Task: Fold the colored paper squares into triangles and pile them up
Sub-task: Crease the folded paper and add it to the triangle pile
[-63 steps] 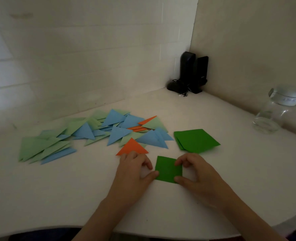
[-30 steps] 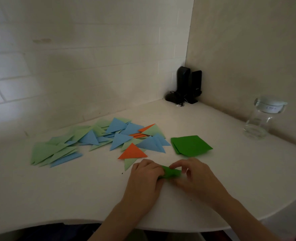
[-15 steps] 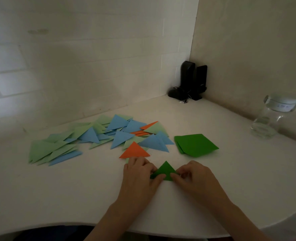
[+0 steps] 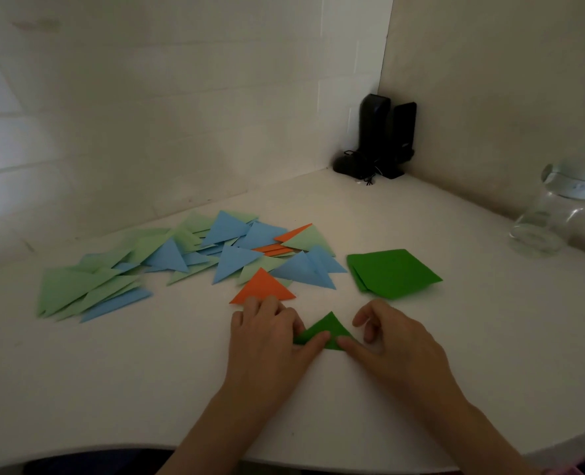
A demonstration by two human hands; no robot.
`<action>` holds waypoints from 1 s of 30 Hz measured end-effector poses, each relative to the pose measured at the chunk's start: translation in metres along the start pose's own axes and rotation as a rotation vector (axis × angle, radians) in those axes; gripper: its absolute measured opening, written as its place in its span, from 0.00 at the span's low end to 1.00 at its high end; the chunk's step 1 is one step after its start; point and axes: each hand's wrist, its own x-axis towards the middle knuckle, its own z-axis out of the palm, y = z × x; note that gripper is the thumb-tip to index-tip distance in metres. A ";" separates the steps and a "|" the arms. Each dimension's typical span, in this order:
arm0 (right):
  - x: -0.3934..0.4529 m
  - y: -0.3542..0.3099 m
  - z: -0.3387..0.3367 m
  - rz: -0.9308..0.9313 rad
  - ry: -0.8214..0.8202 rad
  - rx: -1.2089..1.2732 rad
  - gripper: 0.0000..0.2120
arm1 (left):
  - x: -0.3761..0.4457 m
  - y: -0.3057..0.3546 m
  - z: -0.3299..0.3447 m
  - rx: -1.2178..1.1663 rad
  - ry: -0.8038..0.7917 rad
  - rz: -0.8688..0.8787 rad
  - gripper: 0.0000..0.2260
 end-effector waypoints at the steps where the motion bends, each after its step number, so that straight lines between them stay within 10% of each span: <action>1: 0.001 0.001 -0.001 0.003 -0.013 0.016 0.14 | 0.000 0.000 -0.001 -0.013 -0.001 -0.001 0.19; 30: 0.002 0.013 -0.004 -0.054 -0.046 0.202 0.07 | 0.007 0.028 -0.009 -0.316 -0.118 -0.012 0.07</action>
